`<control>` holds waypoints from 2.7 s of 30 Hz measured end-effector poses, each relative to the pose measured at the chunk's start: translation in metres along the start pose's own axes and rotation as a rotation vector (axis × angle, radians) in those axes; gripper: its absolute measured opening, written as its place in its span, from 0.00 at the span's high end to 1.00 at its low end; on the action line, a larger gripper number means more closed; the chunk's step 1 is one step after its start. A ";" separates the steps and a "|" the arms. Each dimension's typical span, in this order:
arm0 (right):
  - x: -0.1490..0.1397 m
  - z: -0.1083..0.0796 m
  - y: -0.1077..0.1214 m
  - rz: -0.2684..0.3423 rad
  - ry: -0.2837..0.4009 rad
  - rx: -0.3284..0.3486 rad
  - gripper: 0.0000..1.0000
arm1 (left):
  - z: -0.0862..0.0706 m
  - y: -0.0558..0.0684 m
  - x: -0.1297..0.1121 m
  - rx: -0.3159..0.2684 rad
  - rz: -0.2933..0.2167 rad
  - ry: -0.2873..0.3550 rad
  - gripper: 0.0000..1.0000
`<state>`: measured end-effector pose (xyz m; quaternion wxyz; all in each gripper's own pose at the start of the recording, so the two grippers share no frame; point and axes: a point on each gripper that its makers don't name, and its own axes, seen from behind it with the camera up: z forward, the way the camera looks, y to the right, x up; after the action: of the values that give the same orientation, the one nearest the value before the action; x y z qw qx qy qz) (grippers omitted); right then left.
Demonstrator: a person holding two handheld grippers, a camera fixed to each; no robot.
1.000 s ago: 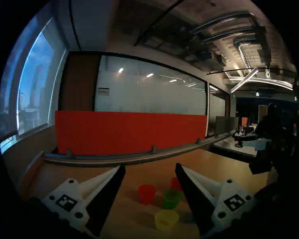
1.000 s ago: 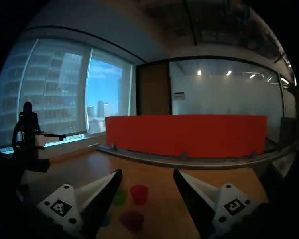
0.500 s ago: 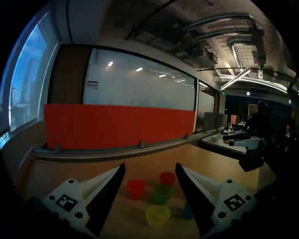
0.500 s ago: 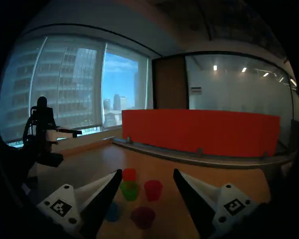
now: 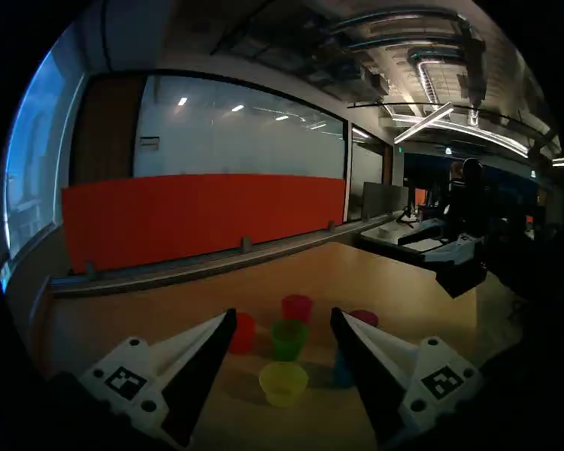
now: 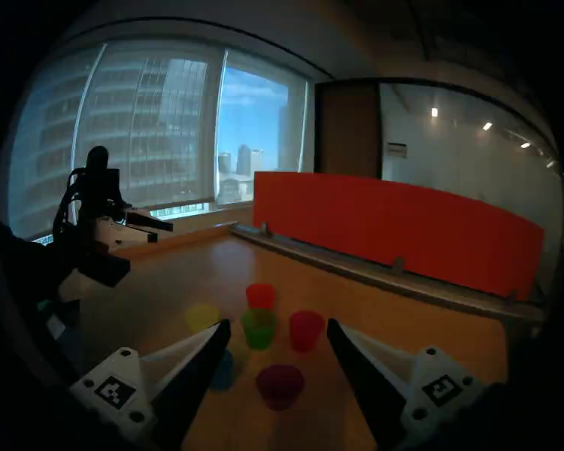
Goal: Pour water
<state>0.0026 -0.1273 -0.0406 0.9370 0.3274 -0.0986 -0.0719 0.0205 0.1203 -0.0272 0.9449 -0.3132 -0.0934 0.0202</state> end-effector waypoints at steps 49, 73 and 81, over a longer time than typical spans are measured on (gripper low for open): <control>-0.103 0.048 -0.059 -0.023 -0.203 0.173 0.00 | 0.014 0.021 -0.074 -0.082 0.048 -0.162 0.07; -0.146 0.097 -0.100 -0.084 -0.265 0.256 0.00 | 0.023 0.013 -0.077 -0.091 0.038 -0.161 0.07; -0.154 0.112 -0.102 -0.104 -0.277 0.252 0.00 | 0.025 0.012 -0.078 -0.093 0.040 -0.162 0.07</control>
<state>-0.1799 -0.2430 -0.0403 0.8609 0.4339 -0.2179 -0.1519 -0.0607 0.1368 -0.0272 0.9180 -0.3558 -0.1643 0.0599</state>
